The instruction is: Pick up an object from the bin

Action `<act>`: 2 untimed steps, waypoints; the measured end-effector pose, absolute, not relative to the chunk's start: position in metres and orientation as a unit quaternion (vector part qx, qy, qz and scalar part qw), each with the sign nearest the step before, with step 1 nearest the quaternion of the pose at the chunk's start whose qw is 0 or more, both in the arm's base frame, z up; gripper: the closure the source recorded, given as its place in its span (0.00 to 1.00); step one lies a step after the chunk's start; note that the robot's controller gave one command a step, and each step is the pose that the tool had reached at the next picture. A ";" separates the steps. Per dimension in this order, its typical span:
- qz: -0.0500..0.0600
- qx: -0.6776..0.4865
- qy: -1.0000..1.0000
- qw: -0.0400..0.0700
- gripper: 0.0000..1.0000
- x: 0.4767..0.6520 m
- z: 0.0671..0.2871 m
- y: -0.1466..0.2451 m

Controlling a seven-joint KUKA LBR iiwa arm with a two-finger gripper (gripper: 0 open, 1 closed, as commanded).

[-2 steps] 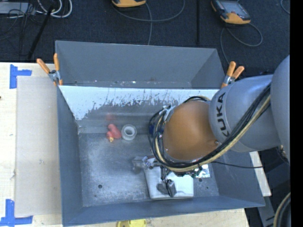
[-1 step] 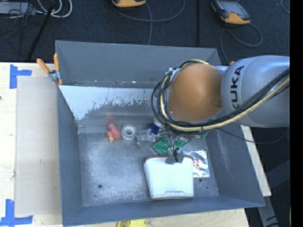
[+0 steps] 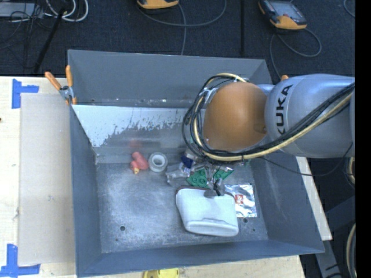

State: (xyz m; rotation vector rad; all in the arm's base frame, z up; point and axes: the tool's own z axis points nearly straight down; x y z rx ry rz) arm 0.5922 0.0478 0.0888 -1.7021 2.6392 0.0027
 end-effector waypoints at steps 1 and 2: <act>0.001 -0.540 0.842 0.002 1.00 0.593 0.091 0.047; -0.001 -0.544 0.839 0.004 1.00 0.553 0.252 0.068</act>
Offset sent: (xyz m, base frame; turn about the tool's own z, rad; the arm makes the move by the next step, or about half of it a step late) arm 0.0000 0.0000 0.0000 0.0000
